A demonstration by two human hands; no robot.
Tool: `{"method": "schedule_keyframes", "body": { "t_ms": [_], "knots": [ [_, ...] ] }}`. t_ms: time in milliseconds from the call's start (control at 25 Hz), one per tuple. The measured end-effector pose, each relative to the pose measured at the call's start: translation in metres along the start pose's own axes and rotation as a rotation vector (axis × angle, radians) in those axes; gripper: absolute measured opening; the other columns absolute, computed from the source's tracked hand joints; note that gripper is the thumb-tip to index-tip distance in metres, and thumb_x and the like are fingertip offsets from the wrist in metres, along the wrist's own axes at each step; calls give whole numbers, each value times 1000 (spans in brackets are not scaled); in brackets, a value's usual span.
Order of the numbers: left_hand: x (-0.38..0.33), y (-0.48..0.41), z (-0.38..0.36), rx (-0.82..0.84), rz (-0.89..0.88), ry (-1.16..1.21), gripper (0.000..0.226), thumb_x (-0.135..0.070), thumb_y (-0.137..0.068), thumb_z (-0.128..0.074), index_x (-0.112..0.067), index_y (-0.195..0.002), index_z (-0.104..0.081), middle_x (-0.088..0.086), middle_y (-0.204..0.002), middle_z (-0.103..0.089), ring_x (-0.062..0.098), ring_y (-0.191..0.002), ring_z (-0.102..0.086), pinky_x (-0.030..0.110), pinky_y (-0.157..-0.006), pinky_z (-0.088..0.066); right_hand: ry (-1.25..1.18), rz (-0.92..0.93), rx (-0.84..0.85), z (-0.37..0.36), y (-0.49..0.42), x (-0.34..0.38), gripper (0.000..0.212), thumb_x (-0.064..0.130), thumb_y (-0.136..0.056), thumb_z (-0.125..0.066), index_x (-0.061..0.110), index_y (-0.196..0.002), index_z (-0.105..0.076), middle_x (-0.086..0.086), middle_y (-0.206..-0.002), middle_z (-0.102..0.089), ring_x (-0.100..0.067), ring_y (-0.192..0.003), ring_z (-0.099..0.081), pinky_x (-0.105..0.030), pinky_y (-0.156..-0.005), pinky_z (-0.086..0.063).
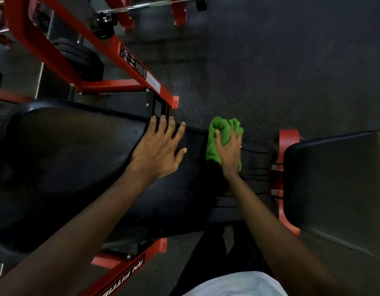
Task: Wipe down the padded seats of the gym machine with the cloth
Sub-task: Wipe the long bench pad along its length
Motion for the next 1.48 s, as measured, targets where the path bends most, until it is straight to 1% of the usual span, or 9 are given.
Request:
{"method": "schedule_keyframes", "body": {
  "t_ms": [160, 400, 520, 640, 720, 880, 1120, 1360, 1480],
  "knots": [
    [-1, -1, -1, 1, -2, -13, 75, -55, -102, -16, -9, -161, -16, 24, -158, -31, 42, -145, -29, 58, -119, -19, 40, -191, -33, 18, -34, -25, 65, 50, -99, -54, 19, -154, -41, -15, -162, -31, -35, -146, -37, -44, -117, -35],
    [-1, -1, 0, 2, -3, -3, 75, -54, -102, -16, -8, -161, -12, 24, -159, -28, 43, -145, -28, 58, -119, -18, 47, 10, 20, 9, 60, -13, 73, 61, -98, -37, 22, -159, -28, -5, -168, -23, -23, -156, -17, -46, -128, -12],
    [-2, -2, -1, 11, 4, -3, 75, -54, -102, -16, -8, -161, -12, 24, -159, -28, 43, -145, -27, 59, -119, -18, 33, 79, 18, 9, 78, -4, 78, 46, -101, -51, 21, -163, -10, -10, -170, -12, -25, -157, -10, -38, -126, -8],
    [-1, -1, -1, -9, 8, 2, 75, -54, -102, -17, -8, -161, -14, 24, -158, -30, 43, -145, -28, 59, -119, -18, -14, 121, -87, 5, 47, 7, 69, 27, -99, -63, 14, -158, -30, -22, -168, -3, -30, -155, -11, -19, -122, -13],
    [-1, -1, 0, -2, 2, 7, 75, -54, -102, -18, -8, -160, -17, 24, -157, -31, 43, -144, -30, 59, -119, -19, 11, 158, -120, 4, 29, 6, 55, 36, -100, -59, 11, -147, -48, -22, -168, -7, -31, -155, -16, -27, -124, -23],
    [-2, -2, -2, 0, 0, 2, 75, -54, -102, -20, -7, -160, -18, 25, -157, -32, 43, -144, -30, 59, -119, -18, 9, 205, -31, 5, 82, 5, 56, 49, -102, -47, 16, -146, -48, -9, -162, -36, -24, -150, -34, -44, -117, -37],
    [-2, -2, -5, -4, 4, -5, 75, -54, -101, -20, -7, -159, -19, 25, -157, -32, 44, -144, -30, 59, -118, -18, 112, 555, 298, 10, 188, -16, 55, 47, -103, -49, 28, -153, -37, -8, -165, -29, -23, -155, -25, -49, -122, -29],
    [-2, -2, -5, -11, -2, -12, 75, -55, -101, -19, -8, -160, -19, 25, -157, -32, 43, -145, -30, 59, -118, -18, -21, 258, 71, 18, 141, -38, 55, 46, -102, -48, 19, -150, -44, -2, -165, -31, -20, -154, -26, -55, -117, -34],
    [-2, -3, -7, -23, 5, -17, 75, -55, -100, -21, -9, -159, -22, 24, -156, -35, 43, -143, -32, 59, -118, -19, -43, 372, 132, -2, 178, 5, 54, 43, -103, -49, 14, -149, -47, -7, -166, -29, -23, -155, -22, -50, -122, -28]
  ]
}}
Point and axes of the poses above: each hand's wrist, its own y-axis away from the middle knuckle, its own z-axis out of the back of the hand, x = y × z, the point moved 2 cm from there along -y, towards the middle knuckle
